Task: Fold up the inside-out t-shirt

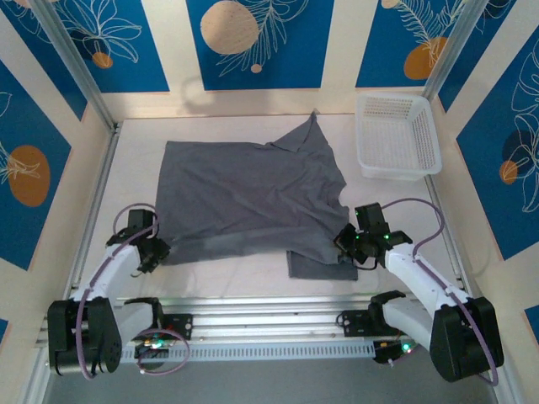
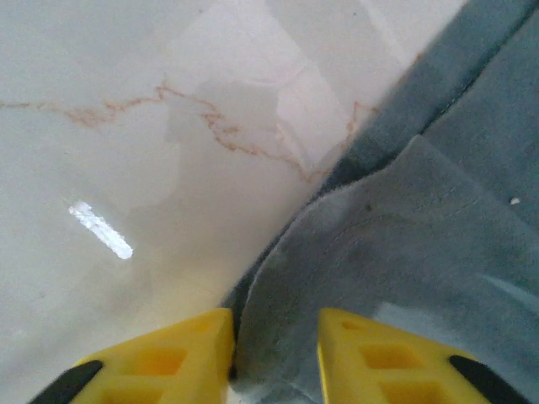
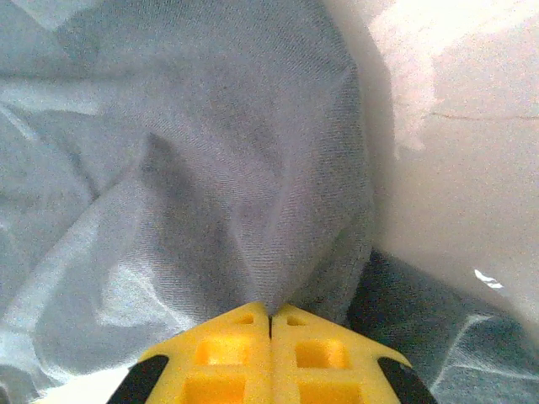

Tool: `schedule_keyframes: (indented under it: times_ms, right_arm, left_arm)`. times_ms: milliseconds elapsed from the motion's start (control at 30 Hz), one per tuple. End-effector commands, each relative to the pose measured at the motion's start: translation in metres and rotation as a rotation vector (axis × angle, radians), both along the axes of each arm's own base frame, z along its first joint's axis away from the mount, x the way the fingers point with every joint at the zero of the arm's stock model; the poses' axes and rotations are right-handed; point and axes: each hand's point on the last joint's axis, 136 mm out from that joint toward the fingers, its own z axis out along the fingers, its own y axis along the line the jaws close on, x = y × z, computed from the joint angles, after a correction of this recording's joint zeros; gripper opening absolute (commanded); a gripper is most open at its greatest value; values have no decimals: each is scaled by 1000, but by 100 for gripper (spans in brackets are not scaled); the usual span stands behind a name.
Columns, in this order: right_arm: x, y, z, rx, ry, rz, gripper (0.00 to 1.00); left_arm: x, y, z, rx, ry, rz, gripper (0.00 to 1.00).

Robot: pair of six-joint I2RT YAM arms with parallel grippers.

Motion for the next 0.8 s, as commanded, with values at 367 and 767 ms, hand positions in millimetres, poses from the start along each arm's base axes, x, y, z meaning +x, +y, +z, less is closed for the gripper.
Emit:
schedule_keyframes:
  times_ms: [367,767]
  right_arm:
    - [-12,-40,0,-69,18,-162,0]
    - [-41,-29,4,16,47,-107,0]
  left_arm:
    - [-22,23,44,137,-47,13,0]
    - [-34,29,54,161,-94,70,0]
